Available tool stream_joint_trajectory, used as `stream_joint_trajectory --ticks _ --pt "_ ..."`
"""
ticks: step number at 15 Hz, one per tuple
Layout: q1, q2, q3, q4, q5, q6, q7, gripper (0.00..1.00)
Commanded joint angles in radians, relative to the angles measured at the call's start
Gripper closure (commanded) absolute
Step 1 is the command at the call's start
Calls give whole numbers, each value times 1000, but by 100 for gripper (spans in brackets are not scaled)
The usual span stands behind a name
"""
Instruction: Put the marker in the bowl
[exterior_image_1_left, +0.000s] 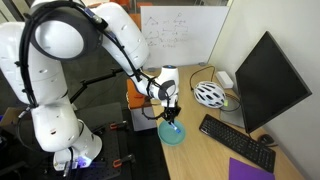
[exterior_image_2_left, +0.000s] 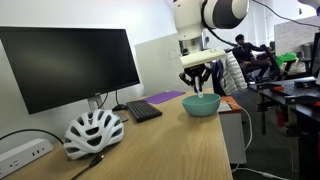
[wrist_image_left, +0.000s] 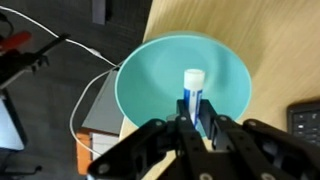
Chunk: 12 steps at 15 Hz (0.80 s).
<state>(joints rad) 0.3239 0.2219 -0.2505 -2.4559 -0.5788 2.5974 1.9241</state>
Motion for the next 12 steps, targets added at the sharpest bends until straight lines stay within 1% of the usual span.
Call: stream_joint_trajectory --ticks 1,2,3,4,5,6,7,8,9,10,11,12 --pt "-77 -49 60 -66 -13 20 19 95" --pt "-91 -51 66 -75 -22 41 36 95" --pt "-98 -46 66 -75 -43 62 59 56" --pt "-102 -47 67 -69 -47 56 70 55" --pt "-102 -56 62 -67 -76 65 100 50" --pt "-107 -68 60 -72 -99 99 125 42" --pt "-103 -90 52 -73 -152 112 168 35" --pt "-119 -115 70 -84 -139 147 142 26" --pt "-92 -150 64 -91 -62 99 111 20" --pt "-139 -184 125 -102 2 68 48 13" --pt "-142 -222 141 -109 22 41 24 5" --pt "-150 -257 165 -111 51 -6 3 1"
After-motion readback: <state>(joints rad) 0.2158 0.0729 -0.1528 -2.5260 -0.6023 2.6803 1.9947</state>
